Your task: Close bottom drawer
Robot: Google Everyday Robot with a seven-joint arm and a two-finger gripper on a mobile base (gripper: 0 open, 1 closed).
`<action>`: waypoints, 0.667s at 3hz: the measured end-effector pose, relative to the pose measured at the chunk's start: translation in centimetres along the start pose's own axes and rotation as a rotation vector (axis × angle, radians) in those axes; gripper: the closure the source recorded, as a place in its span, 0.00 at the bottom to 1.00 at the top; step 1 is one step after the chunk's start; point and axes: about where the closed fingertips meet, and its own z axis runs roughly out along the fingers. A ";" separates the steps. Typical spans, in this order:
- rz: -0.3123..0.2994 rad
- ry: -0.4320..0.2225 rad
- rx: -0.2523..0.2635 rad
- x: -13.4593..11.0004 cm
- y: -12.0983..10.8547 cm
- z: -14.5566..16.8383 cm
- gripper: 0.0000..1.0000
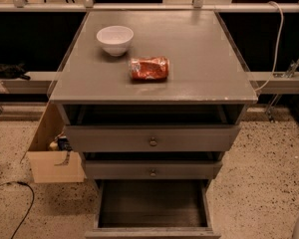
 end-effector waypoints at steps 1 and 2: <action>-0.005 -0.002 0.019 0.0 -0.1 -0.1 0.00; -0.019 -0.034 0.065 -0.8 -0.2 0.4 0.00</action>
Offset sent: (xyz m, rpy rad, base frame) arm 0.0171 -0.0034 0.0015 -0.1019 -0.0994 -0.0467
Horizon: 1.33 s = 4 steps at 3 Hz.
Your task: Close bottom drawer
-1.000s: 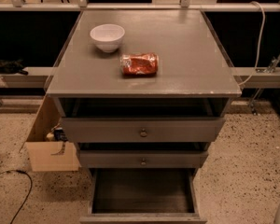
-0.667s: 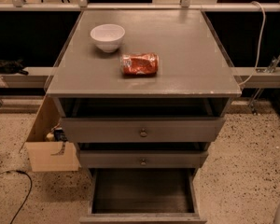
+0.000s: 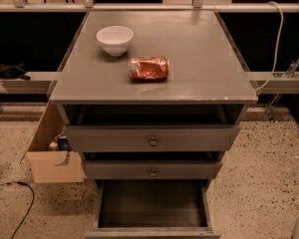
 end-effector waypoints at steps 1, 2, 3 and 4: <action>0.008 -0.033 0.012 -1.0 -0.2 1.0 0.00; 0.030 -0.090 0.030 -2.2 -0.9 1.3 0.00; 0.041 -0.147 0.058 -2.8 -1.5 1.2 0.00; 0.041 -0.147 0.058 -2.8 -1.5 1.2 0.00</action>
Offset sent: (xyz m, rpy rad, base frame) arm 0.0457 -0.0033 0.0020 0.0452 -0.1295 -0.1292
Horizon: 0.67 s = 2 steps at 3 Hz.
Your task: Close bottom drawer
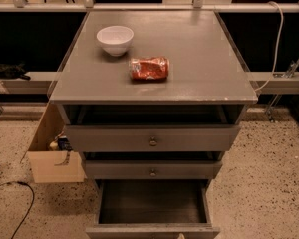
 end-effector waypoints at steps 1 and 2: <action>0.000 0.000 0.000 0.0 0.0 0.0 0.18; 0.000 0.000 0.000 0.0 0.0 0.0 0.42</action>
Offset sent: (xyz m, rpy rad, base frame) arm 0.0000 0.0000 0.0000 0.0000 0.0000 0.0000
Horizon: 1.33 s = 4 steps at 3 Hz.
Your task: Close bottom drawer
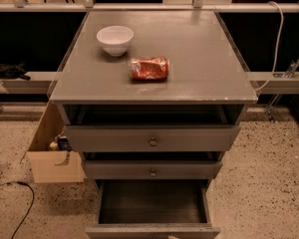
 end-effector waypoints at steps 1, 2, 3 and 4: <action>0.002 -0.001 0.004 -0.3 -0.2 0.1 0.72; 0.029 -0.015 0.055 -3.5 -1.9 1.8 1.00; 0.029 -0.015 0.055 -3.5 -1.9 1.8 1.00; 0.005 -0.040 0.087 -5.2 -2.8 2.0 1.00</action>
Offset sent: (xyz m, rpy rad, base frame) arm 0.0927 -0.0097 0.0059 -0.0480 -0.0182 -0.1230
